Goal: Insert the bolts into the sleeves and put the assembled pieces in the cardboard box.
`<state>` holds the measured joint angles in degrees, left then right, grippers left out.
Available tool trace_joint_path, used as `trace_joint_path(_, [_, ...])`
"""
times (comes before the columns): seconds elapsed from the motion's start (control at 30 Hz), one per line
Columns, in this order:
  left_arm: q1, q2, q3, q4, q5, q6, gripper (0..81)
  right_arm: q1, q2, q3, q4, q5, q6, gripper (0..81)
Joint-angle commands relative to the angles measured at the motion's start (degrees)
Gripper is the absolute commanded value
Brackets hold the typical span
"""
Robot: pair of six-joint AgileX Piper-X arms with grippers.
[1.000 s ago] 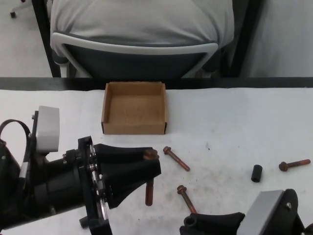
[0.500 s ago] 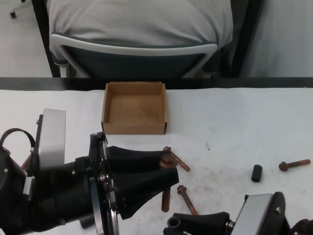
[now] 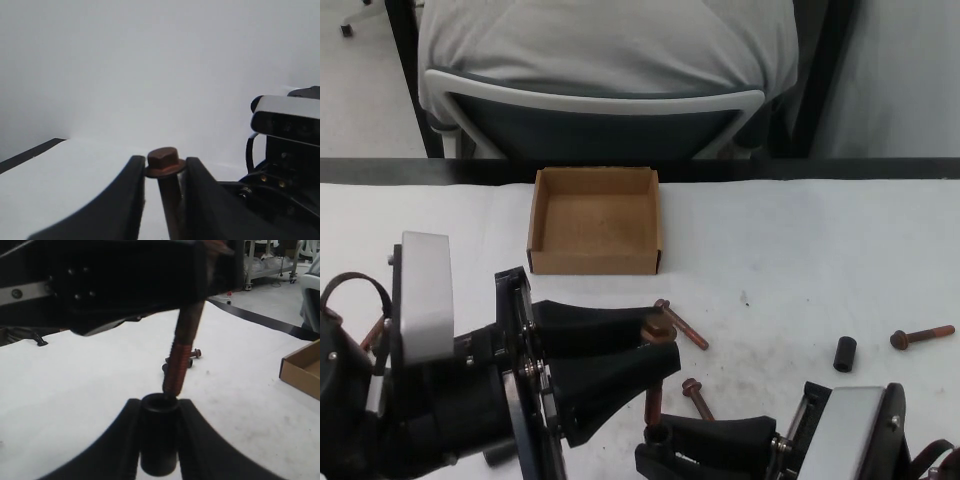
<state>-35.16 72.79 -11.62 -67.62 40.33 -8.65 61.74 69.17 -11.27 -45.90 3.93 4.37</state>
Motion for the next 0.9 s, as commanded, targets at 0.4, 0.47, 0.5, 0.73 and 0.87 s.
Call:
trace_joint_path(0.4, [-2.3,-0.1,0.0,-2.1,0.9,3.1,0.8,0.1,-0.1,-0.9,-2.6,-0.9,-0.5,0.2])
trace_joint_path(0.47, [-2.2,-0.1,0.2,-1.6,0.9,3.1,0.8,0.1,-0.1,-0.9,-2.9,-0.2,-0.5,0.2])
trace_joint_path(0.5, [-2.2,-0.1,0.4,-1.6,0.9,3.1,0.8,0.1,-0.1,-0.9,-3.0,0.2,-0.5,0.2])
trace_joint_path(0.73, [-2.1,-0.1,1.8,-1.7,-1.5,5.3,0.8,0.1,-0.2,-0.9,-4.7,1.4,-1.9,0.2])
trace_joint_path(0.87, [-2.1,-0.1,2.0,-1.7,-1.7,6.2,0.8,0.1,-0.2,-0.9,-5.4,1.4,-1.9,0.2])
